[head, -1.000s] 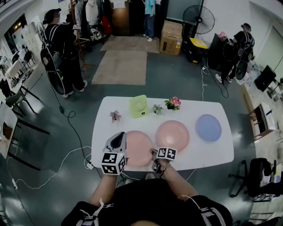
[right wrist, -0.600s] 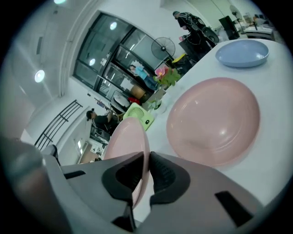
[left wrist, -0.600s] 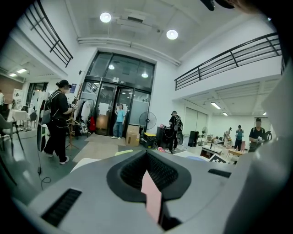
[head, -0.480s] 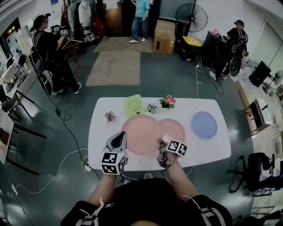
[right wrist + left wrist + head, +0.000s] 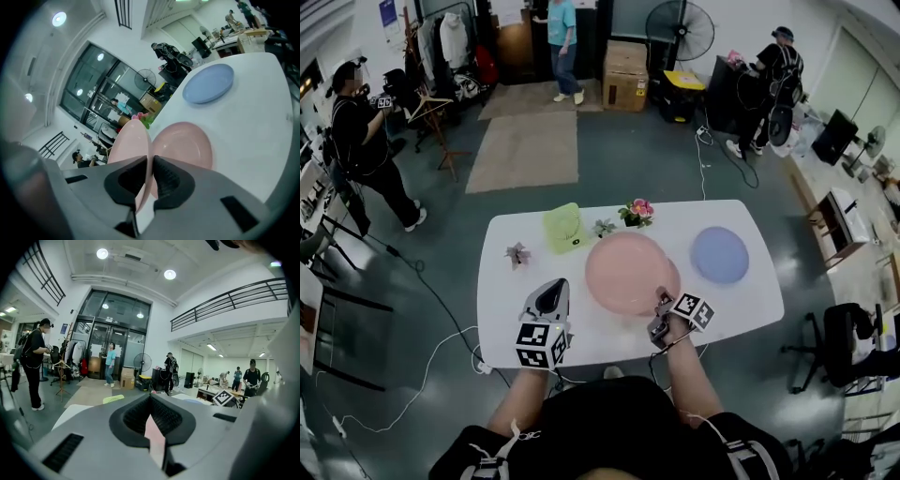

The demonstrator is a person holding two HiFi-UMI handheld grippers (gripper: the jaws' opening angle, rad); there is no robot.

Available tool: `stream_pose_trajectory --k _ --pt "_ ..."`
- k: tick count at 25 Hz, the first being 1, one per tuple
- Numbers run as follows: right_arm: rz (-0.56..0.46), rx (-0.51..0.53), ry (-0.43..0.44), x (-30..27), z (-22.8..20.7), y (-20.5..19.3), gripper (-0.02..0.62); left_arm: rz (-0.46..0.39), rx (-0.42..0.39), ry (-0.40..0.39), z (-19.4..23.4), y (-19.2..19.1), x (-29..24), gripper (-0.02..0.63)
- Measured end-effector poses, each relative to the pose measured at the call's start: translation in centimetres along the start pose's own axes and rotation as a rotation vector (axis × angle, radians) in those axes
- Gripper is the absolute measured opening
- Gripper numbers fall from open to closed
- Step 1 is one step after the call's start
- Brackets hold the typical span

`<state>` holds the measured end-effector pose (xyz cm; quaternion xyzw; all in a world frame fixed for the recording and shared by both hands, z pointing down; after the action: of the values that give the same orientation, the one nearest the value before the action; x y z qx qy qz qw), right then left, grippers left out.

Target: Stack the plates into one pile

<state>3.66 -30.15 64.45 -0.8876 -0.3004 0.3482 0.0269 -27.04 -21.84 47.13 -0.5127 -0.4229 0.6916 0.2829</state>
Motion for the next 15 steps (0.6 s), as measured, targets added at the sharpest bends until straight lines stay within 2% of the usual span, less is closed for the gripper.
stream_pose_trajectory --k 6,11,15 --pt "-0.032 -0.053 -0.073 0.4 -4.2 0.3 0.052 0.012 -0.022 -0.030 -1.4 0.2 -1.6 0.012" --pt "-0.004 -0.061 -0.167 -0.4 -6.7 -0.5 0.058 0.025 -0.033 -0.047 -2.0 0.4 -2.5 0.012" --pt "0.015 -0.120 -0.194 -1.4 -8.2 -1.1 0.049 0.031 -0.037 -0.051 -2.1 0.4 -2.9 0.012"
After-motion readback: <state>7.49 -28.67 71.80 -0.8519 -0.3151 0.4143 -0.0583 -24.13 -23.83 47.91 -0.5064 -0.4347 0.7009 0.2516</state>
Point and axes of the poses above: the fingertips, and each gripper's own axes: x backward along the fingers, z to its left, y out of its top, the point moved 6 cm from there along x, backward along the fingers, and after that the axes turned 15 degrees about z, right-handed, at the moved point
